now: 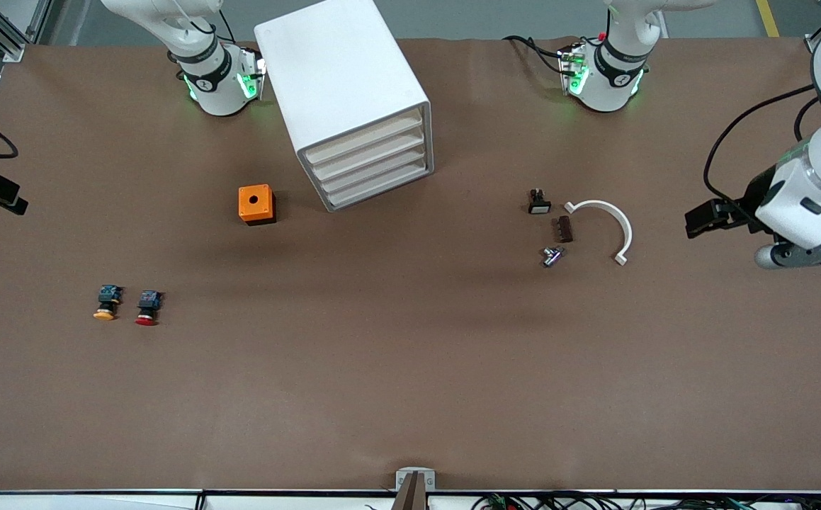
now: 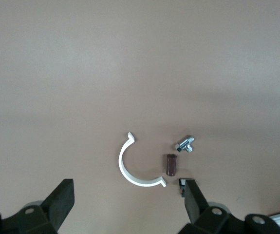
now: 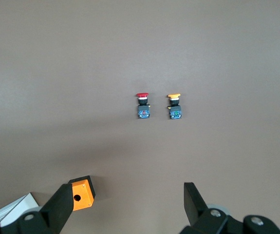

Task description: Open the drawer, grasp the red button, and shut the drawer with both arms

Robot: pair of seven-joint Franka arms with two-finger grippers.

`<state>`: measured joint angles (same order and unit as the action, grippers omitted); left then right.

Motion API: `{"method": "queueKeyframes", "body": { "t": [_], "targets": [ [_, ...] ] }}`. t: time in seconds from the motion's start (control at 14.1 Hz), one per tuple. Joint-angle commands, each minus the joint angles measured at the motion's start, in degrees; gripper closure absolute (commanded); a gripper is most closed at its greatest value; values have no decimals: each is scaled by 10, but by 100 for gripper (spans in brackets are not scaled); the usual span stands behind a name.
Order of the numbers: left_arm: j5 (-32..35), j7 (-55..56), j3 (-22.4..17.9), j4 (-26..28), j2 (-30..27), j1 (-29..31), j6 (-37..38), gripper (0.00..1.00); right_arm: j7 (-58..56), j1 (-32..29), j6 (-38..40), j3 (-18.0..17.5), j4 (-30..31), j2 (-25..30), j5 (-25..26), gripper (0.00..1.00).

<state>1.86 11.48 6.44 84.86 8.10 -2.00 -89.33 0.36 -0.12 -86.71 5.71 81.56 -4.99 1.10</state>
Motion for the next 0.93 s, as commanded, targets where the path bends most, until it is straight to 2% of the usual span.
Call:
{"method": "queueKeyframes", "body": {
  "t": [0.0, 0.28, 0.5, 0.64, 0.85],
  "targets": [
    [7, -3, -7, 89, -74, -6, -29, 0, -5, -3, 10, -1, -18, -9, -7, 0],
    [-3, -16, -16, 150, -122, -1, -64, 0, -5, -3, 10, 0, -18, -8, -5, 0],
    [-45, -93, -50, 133, -116, -3, -69, 0, -5, -3, 9, -1, -18, -8, -5, 0],
    [-44, -87, -53, 105, -106, -6, -66, 0, -5, -2, 9, -2, -18, -9, -5, 0],
    [-33, -83, -51, 93, -105, -8, -58, 0, -5, -4, 10, 1, -20, -8, -5, 0]
  ]
}}
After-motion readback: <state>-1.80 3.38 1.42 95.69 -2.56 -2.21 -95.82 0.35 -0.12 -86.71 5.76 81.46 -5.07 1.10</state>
